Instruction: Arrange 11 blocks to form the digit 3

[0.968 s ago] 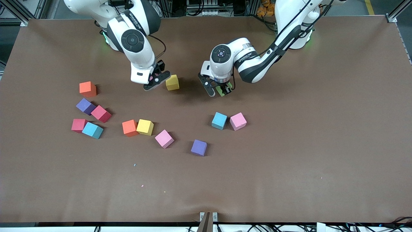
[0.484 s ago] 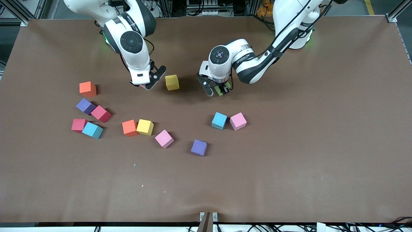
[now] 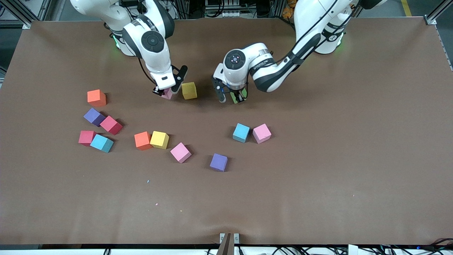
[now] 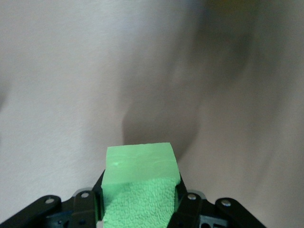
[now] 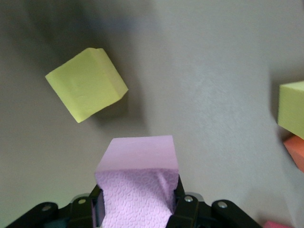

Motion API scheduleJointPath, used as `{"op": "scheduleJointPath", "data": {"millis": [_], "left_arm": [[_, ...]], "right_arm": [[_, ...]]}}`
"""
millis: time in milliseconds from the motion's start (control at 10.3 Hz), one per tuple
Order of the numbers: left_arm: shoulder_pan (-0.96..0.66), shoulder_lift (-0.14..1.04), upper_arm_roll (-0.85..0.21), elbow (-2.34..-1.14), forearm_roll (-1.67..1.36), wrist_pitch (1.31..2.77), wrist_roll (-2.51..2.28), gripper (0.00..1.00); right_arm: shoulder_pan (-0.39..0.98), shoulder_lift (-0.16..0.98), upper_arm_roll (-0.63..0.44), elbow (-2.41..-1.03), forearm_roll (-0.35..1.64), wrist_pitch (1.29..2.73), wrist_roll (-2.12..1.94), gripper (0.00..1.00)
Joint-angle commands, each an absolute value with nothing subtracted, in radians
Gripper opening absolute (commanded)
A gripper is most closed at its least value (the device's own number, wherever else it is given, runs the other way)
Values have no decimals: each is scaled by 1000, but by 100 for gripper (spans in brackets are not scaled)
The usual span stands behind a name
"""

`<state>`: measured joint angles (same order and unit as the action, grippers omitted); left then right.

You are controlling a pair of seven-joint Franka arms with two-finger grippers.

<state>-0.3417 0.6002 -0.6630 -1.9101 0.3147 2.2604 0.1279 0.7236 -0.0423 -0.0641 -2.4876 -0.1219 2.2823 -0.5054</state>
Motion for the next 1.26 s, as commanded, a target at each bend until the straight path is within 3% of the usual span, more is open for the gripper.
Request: {"op": "scheduleJointPath", "data": {"millis": [0,1162], "left_arm": [[-336,609,-664,-1891,344,2256,187,0],[-334,672,-661,-1841,342,2253,184,0]], "right_arm": [[730,-34,-64,-2516,-143,2341,-552,5],[798,77,-63,-2559,-164,2509,-561,5]]}}
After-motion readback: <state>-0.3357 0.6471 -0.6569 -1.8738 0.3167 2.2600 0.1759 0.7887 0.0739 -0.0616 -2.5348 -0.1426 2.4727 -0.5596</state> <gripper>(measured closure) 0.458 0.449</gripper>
